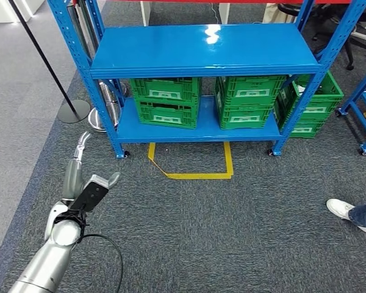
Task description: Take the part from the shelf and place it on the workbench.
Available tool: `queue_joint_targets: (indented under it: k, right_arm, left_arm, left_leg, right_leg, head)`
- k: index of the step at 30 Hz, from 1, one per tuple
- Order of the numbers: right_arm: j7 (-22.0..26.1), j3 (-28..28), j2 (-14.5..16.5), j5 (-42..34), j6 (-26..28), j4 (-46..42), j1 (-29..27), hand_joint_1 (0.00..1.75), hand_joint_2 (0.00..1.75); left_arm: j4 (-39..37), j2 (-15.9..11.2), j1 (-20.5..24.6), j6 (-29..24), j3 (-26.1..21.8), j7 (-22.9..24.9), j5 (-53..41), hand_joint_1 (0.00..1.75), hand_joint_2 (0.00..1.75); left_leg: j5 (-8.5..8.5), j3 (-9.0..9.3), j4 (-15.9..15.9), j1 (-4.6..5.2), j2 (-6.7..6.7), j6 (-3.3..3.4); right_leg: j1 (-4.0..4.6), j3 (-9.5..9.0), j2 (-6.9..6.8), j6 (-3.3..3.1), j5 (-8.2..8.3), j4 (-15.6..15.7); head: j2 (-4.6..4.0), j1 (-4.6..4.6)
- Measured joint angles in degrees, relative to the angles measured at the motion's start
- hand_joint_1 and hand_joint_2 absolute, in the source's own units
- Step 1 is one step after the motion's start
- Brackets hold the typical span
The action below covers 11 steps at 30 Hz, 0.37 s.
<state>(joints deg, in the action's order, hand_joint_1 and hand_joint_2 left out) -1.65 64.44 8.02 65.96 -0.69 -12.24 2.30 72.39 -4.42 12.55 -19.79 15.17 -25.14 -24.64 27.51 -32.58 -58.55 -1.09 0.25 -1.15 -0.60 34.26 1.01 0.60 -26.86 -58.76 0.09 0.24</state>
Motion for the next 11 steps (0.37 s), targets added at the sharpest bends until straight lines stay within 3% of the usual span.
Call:
queue_joint_targets:
  k: [1, 5, 7, 11]
  right_arm:
    - [0.2, 0.0, 0.0, -0.1, 0.0, 0.0, 0.0, 0.00, 0.00]
    - [1.1, 0.0, 0.0, 0.0, 0.0, 0.0, 0.0, 0.00, 0.00]
    - [1.4, 0.0, 0.0, 0.1, 0.1, 0.0, 0.0, 0.00, 0.00]
    - [1.5, 0.0, 0.0, 0.1, 0.1, 0.0, 0.0, 0.00, 1.75]
  left_arm:
    - [0.0, 0.0, 0.0, 0.0, 0.0, 0.0, 0.0, 0.00, 0.00]
    - [0.0, 0.0, 0.0, 0.0, 0.0, 0.0, 0.0, 0.00, 1.75]
    - [0.0, 0.0, 0.0, 0.0, 0.0, -0.1, -0.1, 0.00, 1.75]
    - [0.0, 0.0, 0.0, 0.1, 0.0, -0.1, -0.1, 0.00, 1.75]
  left_leg:
    - [0.00, 0.00, 0.0, 0.00, 0.00, 0.00]
    - [0.00, 0.00, 0.0, 0.00, 0.00, 0.00]
    - [0.00, 0.00, 0.0, 0.00, 0.00, 0.00]
    - [0.00, 0.00, 0.0, 0.00, 0.00, 0.00]
  right_leg:
    - [0.00, 0.00, 0.00, 0.00, 0.00, 0.0]
    - [0.00, 0.00, -0.01, 0.00, 0.00, 0.0]
    - [-0.01, 0.00, -0.01, 0.00, 0.00, 0.0]
    - [0.00, 0.00, 0.00, 0.00, 0.00, 0.0]
  head:
    - [0.00, 0.00]
    - [0.00, 0.01]
    - [0.00, 0.01]
    - [0.00, 0.00]
